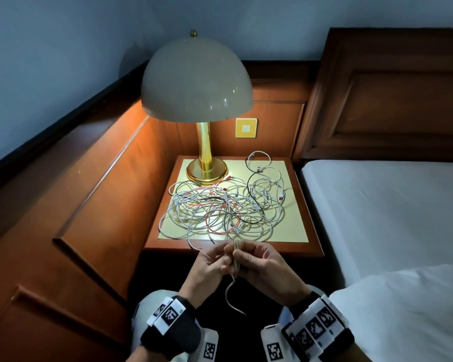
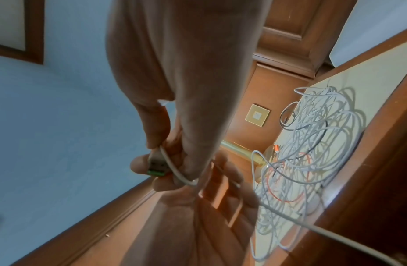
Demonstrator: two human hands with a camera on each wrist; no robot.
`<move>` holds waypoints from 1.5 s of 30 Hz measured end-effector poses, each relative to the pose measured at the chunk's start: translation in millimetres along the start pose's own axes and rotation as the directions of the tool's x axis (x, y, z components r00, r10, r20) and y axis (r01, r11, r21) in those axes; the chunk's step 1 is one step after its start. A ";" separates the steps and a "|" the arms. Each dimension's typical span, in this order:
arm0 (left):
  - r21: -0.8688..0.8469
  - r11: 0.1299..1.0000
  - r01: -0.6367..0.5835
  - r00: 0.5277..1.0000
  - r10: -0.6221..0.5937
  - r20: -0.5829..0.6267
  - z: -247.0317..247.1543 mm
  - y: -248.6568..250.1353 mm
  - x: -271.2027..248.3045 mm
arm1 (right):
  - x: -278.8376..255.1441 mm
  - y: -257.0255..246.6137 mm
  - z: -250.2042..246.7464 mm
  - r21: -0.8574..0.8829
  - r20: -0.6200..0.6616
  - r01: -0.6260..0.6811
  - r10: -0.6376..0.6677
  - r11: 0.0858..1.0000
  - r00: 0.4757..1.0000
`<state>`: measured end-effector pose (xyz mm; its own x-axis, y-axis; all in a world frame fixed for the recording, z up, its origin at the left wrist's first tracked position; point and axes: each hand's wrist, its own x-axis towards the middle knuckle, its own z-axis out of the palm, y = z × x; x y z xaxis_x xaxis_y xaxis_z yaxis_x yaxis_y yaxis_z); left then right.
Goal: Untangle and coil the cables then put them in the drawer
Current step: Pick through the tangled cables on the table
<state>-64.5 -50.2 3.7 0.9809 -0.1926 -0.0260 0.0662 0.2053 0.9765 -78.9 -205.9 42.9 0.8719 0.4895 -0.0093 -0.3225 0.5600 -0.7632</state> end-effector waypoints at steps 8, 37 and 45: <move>0.377 0.924 -0.068 0.997 0.051 0.056 18.0 -12.1 -21.7 | 29.4 -44.4 -1.1 -0.734 -0.103 0.283 -0.513 0.618 0.852; -0.063 0.998 -0.014 0.998 0.018 0.062 -0.3 16.9 11.0 | -6.7 4.2 -14.1 -0.371 -0.076 -0.015 -0.015 0.929 0.997; 0.051 0.990 0.135 0.990 -0.137 0.040 10.5 -3.9 -6.1 | 3.5 -18.2 -1.3 -0.456 -0.048 0.141 -0.183 0.878 0.982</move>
<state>-72.7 -59.9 2.3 0.9547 -0.2568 -0.1507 0.1882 0.1285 0.9737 -69.5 -215.2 55.9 0.9328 0.3463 0.0996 0.0082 0.2561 -0.9666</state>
